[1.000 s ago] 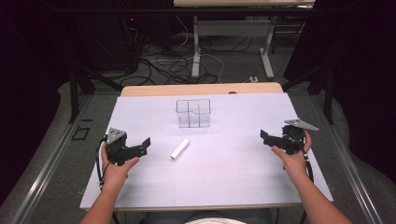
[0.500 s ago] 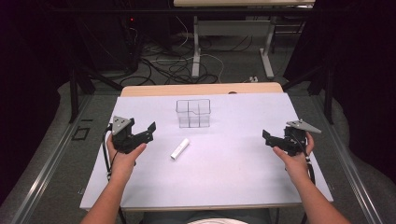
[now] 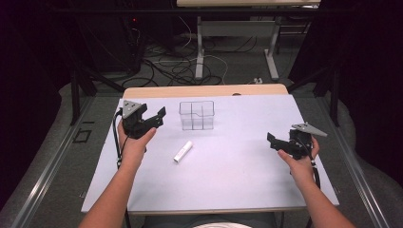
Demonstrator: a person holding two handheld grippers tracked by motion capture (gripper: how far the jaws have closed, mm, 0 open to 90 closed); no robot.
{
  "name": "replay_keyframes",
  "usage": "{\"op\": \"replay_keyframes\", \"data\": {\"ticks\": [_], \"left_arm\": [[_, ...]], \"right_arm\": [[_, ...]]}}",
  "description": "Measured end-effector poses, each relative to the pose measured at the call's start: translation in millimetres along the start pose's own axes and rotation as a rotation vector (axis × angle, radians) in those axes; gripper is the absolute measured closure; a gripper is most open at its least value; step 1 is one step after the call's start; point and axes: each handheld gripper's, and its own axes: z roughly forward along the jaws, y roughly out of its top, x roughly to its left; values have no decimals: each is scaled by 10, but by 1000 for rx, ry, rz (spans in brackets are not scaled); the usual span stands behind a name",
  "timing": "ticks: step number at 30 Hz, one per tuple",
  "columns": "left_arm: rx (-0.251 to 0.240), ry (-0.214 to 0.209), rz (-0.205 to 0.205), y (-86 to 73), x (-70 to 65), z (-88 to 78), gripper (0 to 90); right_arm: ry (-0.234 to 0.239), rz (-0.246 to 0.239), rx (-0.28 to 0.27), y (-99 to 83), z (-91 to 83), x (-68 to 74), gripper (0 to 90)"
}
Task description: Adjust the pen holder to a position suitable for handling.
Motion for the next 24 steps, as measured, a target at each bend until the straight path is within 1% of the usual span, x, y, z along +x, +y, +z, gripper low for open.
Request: {"op": "replay_keyframes", "data": {"ticks": [2,3,6,7,10,11,13,14,16,17,18,19,20,21,22,24], "left_arm": [[6,-1,-2,17,-3,13,266],[7,-3,-7,46,-8,39,271],[11,-5,-1,118,-16,98,276],[23,-11,-12,161,-26,143,281],[34,-12,-15,206,-37,190,289],[57,-18,-23,248,-39,236,294],[66,-17,-29,268,-41,262,314],[86,-21,-44,310,-41,313,327],[94,-22,-52,332,-44,340,341],[122,-24,-64,376,-55,385,349],[131,-25,-66,395,-63,406,351],[131,-25,-66,395,-63,406,356],[145,-41,-80,426,-79,450,363],[145,-41,-80,426,-79,450,367],[170,-40,-87,454,-101,489,373],[177,-39,-88,465,-115,507,389]], "right_arm": [[0,0,3,0,-2,0,71],[2,-9,4,-1,2,-1,73],[-1,-1,4,-4,1,2,74],[0,10,0,-10,8,10,74],[4,10,5,-13,9,7,84],[6,2,6,-12,10,-1,86],[4,9,17,-14,8,6,87],[8,12,13,-18,15,8,90],[9,13,16,-19,16,10,95],[10,13,17,-20,16,9,95],[8,12,23,-18,12,8,96],[11,13,18,-20,17,6,99],[12,14,19,-21,18,4,102],[10,15,16,-23,23,3,102],[12,15,20,-24,24,-1,103],[11,10,27,-25,25,-11,106]]}}
